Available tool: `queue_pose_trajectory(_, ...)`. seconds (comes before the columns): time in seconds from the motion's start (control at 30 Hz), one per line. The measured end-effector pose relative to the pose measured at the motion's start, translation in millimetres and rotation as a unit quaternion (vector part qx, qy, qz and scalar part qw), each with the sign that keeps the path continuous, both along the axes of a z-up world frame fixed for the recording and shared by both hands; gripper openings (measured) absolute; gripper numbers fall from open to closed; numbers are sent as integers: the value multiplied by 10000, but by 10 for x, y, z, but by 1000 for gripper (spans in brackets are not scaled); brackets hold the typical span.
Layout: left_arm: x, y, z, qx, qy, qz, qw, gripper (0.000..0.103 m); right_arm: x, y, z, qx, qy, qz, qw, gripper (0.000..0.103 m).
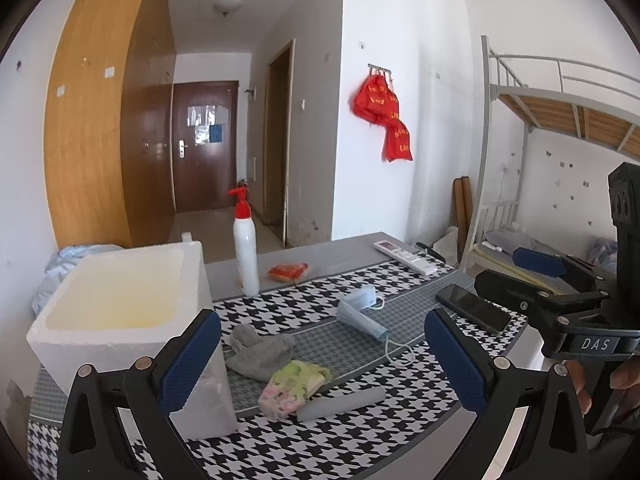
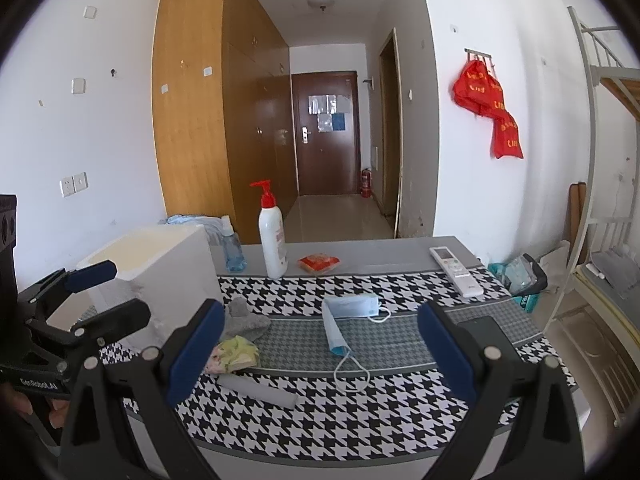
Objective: Organize soft objects
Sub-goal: 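Move the left tool to the grey cloth while the right tool approaches the blue face mask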
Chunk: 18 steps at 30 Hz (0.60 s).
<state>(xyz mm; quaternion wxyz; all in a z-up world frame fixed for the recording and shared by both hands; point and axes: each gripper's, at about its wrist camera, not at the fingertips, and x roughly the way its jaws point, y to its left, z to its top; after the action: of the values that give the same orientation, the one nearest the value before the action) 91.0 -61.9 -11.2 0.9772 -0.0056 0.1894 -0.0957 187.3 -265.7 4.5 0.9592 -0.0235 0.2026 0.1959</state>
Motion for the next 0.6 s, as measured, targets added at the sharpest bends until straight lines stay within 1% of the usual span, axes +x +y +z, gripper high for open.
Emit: queue_pose_trajectory(0.6, 214, -117, -220, -36, 318, 5, 9995, 102, 200, -96, -169, -12, 265, 9, 9996, 99)
